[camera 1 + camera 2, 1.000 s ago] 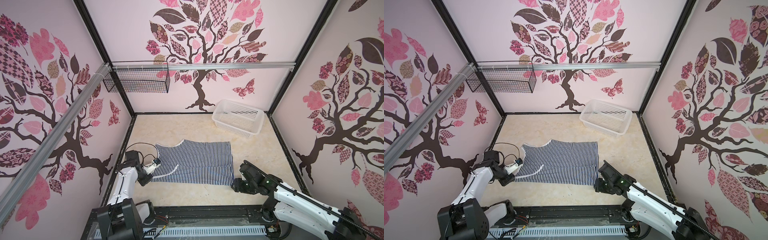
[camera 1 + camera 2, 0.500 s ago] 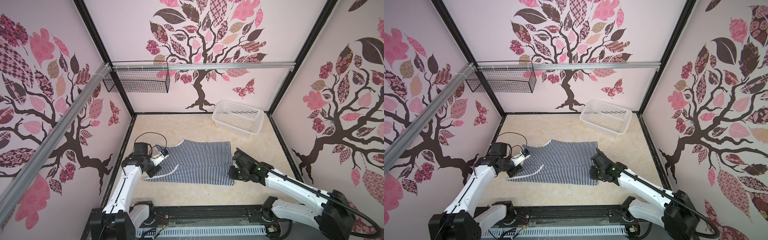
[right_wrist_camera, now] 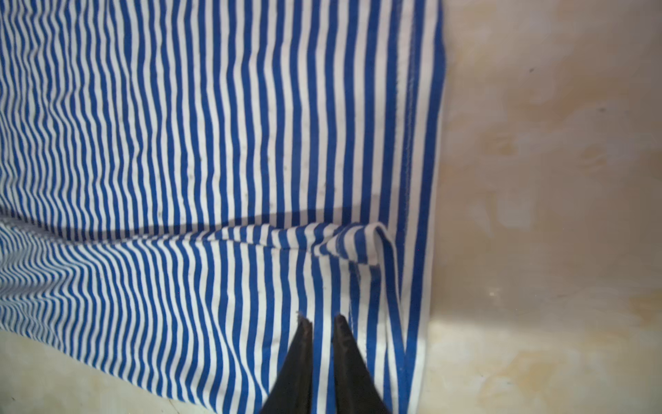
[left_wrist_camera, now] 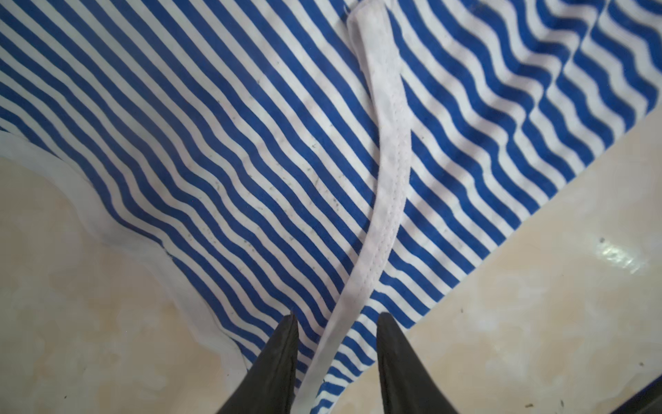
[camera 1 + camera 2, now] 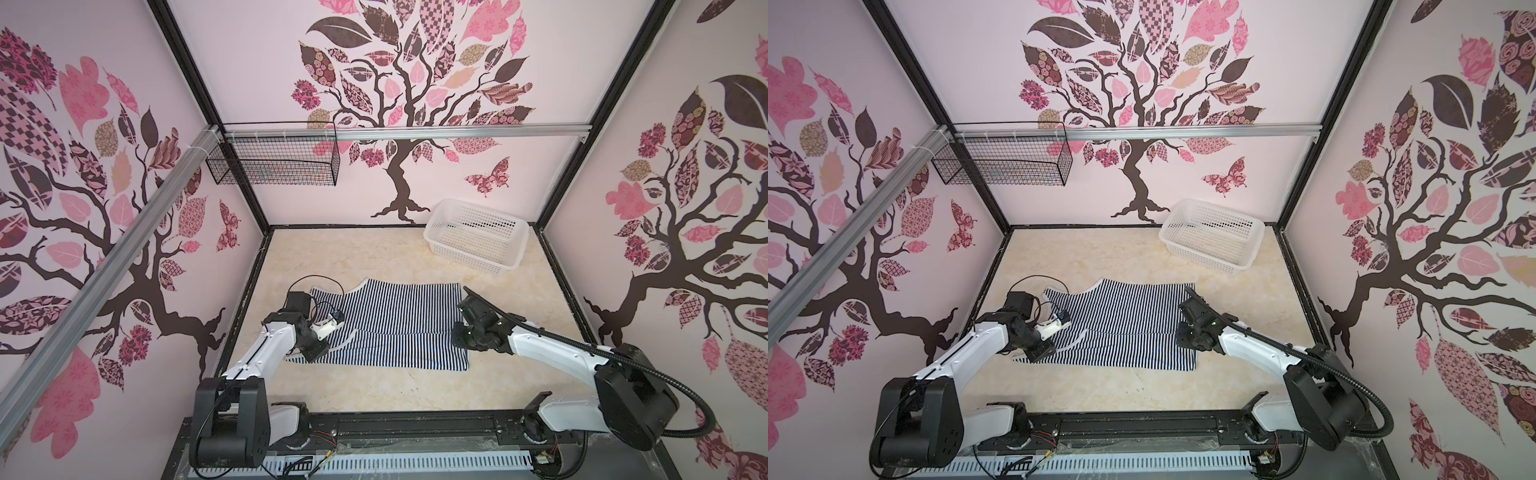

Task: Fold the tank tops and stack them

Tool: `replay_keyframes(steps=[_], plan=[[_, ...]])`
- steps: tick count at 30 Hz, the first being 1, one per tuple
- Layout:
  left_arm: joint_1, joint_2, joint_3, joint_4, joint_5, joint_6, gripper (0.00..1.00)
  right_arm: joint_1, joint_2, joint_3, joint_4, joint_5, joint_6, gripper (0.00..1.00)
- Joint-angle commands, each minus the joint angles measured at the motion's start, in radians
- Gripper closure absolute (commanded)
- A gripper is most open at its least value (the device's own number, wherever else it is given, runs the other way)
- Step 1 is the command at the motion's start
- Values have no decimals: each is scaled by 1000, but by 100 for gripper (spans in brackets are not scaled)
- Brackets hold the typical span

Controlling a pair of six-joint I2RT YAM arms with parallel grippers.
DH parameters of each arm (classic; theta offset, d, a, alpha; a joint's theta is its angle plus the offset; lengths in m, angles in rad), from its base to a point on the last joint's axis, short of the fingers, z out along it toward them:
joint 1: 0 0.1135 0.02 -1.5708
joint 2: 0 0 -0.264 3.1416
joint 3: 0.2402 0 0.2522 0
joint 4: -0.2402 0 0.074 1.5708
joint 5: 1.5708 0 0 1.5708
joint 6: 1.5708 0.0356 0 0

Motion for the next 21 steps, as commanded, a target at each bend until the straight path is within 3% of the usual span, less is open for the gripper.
replay_keyframes(steps=[1,12,16,21], plan=[[-4,22,-24,58,-32,9,60,-18,44,5,20,14,-28,72],[-4,54,-47,91,-65,3,60,-19,154,15,33,17,-40,62],[-5,3,-3,32,-23,-25,58,-19,65,25,-4,-34,-42,46],[-6,-31,128,-51,96,-85,55,-10,-80,37,-67,-68,-24,41]])
